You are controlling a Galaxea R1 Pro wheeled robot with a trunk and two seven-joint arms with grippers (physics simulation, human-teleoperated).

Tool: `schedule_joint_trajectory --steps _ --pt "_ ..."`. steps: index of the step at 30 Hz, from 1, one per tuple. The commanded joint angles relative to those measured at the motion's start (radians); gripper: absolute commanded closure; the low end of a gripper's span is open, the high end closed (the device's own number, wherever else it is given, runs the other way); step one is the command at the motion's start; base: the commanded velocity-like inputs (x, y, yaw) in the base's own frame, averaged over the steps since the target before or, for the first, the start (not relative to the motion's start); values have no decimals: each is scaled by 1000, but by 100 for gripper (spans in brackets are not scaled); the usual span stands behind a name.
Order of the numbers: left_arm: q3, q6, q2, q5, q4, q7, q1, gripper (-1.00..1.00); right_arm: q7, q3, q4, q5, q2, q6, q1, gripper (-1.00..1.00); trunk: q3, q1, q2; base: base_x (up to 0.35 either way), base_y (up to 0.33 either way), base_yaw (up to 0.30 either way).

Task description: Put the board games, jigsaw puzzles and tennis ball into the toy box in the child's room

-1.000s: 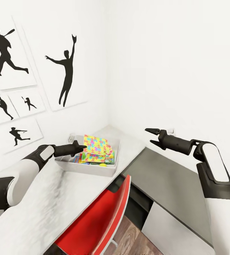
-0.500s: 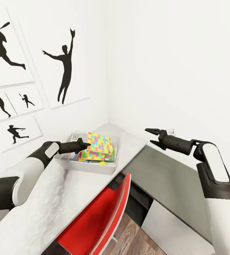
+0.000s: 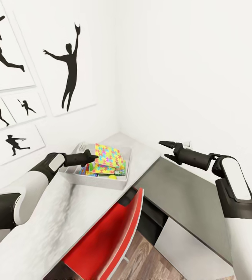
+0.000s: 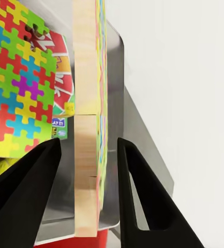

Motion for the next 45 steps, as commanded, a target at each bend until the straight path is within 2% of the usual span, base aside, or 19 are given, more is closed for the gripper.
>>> schedule_joint_trajectory --steps 1,13,35,45 --pt "6 6 -1 -3 0 -2 -3 100 -10 0 -1 -11 1 3 -1 -100 -4 1 -2 0 0 0" --pt "6 3 -13 -2 -1 -3 -10 100 -11 -1 -1 -11 0 4 -1 -100 -23 1 -2 0 0 0" --pt "6 0 -5 0 -3 -11 -13 100 -10 -2 -34 -9 -1 4 14 -100 -25 1 -2 0 0 0" --pt "6 0 -4 0 -3 -16 -16 100 -10 -1 -41 -11 -1 4 14 -100 -36 1 -2 0 0 0"
